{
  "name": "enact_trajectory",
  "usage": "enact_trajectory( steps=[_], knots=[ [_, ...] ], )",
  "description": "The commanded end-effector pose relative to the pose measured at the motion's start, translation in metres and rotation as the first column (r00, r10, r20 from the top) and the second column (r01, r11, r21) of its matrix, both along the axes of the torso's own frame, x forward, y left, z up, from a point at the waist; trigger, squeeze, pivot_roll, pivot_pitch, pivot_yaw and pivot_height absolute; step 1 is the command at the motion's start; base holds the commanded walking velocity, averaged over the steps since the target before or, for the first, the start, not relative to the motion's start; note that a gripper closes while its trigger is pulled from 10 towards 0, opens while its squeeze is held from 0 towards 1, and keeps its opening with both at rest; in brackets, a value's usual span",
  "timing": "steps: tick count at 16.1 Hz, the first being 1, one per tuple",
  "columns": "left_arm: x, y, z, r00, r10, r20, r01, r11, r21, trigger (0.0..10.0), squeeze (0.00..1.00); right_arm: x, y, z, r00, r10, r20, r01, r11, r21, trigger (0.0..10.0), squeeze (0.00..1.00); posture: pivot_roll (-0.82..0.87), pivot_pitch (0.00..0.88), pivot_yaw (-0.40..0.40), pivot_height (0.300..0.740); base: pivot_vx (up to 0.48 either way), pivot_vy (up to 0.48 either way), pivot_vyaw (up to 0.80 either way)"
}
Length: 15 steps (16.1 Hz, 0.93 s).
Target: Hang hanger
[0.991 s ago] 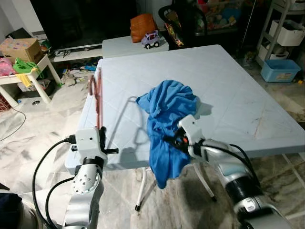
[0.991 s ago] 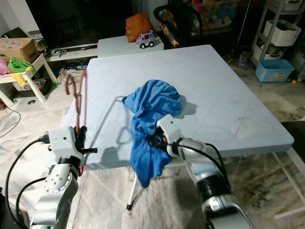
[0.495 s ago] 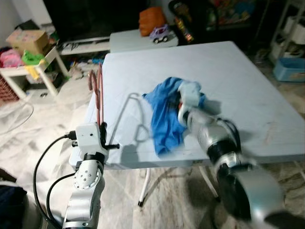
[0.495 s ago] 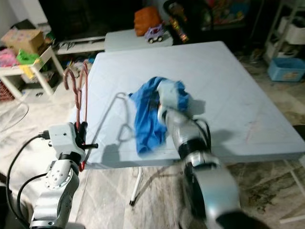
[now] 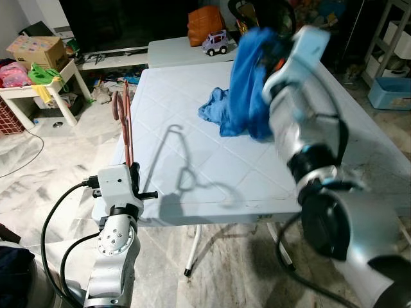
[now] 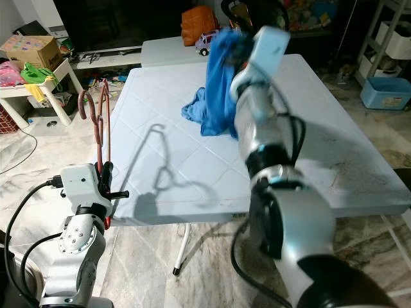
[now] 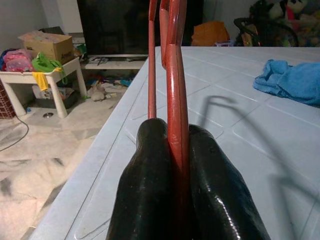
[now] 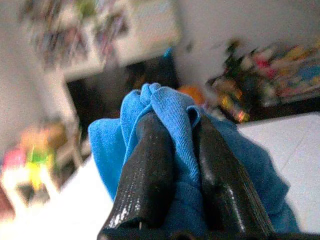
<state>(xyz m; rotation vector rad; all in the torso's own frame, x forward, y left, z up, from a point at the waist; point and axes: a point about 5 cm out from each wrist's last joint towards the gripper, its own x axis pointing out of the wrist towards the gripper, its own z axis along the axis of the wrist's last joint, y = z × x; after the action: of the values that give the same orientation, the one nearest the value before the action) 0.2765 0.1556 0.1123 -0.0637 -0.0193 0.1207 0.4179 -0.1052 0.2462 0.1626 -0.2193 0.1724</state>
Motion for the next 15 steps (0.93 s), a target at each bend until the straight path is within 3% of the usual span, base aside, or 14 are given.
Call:
enact_trajectory(
  steps=[1,2,5,7,8,11,12,13,15],
  knots=[
    [-0.002,0.0,-0.013,0.998,0.002,-0.063,-0.002,1.0,-0.004,10.0,0.0,-0.005,0.015,-0.031,0.987,0.12,-0.105,-0.124,0.992,-0.038,10.0,0.0,0.0,0.0,0.039,0.74,0.0,0.0,0.0],
    [-0.002,0.0,-0.014,0.998,0.002,-0.064,-0.002,1.0,-0.005,10.0,0.0,-0.009,0.017,-0.044,0.979,0.166,-0.12,-0.173,0.983,-0.056,10.0,1.0,0.0,0.0,0.04,0.74,0.0,0.0,0.0],
    [-0.002,0.001,-0.015,0.998,0.0,-0.067,0.0,1.0,-0.004,10.0,0.0,-0.019,0.014,-0.073,0.964,0.203,-0.17,-0.234,0.953,-0.192,10.0,1.0,-0.01,0.0,0.043,0.74,0.0,0.0,0.0],
    [-0.001,-0.001,-0.014,0.998,-0.006,-0.067,0.006,1.0,-0.006,10.0,0.0,-0.028,0.003,-0.097,0.951,0.216,-0.222,-0.272,0.925,-0.267,10.0,1.0,-0.01,0.0,0.045,0.74,0.0,0.0,0.0],
    [-0.001,-0.002,-0.014,0.998,-0.007,-0.067,0.007,1.0,-0.006,10.0,0.0,-0.029,0.001,-0.099,0.955,0.2,-0.22,-0.261,0.919,-0.296,10.0,1.0,-0.01,0.0,0.045,0.74,0.0,0.0,0.0],
    [0.0,-0.001,-0.016,0.997,-0.015,-0.071,0.014,1.0,-0.006,10.0,0.0,-0.042,0.008,-0.119,0.871,0.373,-0.321,-0.464,0.839,-0.284,10.0,1.0,-0.03,0.0,0.055,0.74,0.0,0.0,0.0],
    [0.0,-0.002,-0.016,0.997,-0.017,-0.071,0.016,1.0,-0.005,10.0,0.0,-0.044,0.007,-0.121,0.862,0.391,-0.323,-0.482,0.829,-0.285,10.0,1.0,-0.03,0.0,0.055,0.74,0.0,0.0,0.0],
    [0.0,-0.002,-0.016,0.997,-0.018,-0.07,0.017,1.0,-0.005,10.0,0.0,-0.045,0.006,-0.121,0.861,0.398,-0.317,-0.487,0.825,-0.288,10.0,1.0,-0.03,0.0,0.055,0.74,0.0,0.0,0.0],
    [-0.001,0.001,-0.014,0.998,-0.015,-0.066,0.015,1.0,0.001,10.0,0.0,-0.043,-0.02,-0.111,0.906,0.34,-0.253,-0.406,0.868,-0.286,10.0,1.0,-0.03,0.0,0.053,0.74,0.0,0.0,0.0]
  ],
)
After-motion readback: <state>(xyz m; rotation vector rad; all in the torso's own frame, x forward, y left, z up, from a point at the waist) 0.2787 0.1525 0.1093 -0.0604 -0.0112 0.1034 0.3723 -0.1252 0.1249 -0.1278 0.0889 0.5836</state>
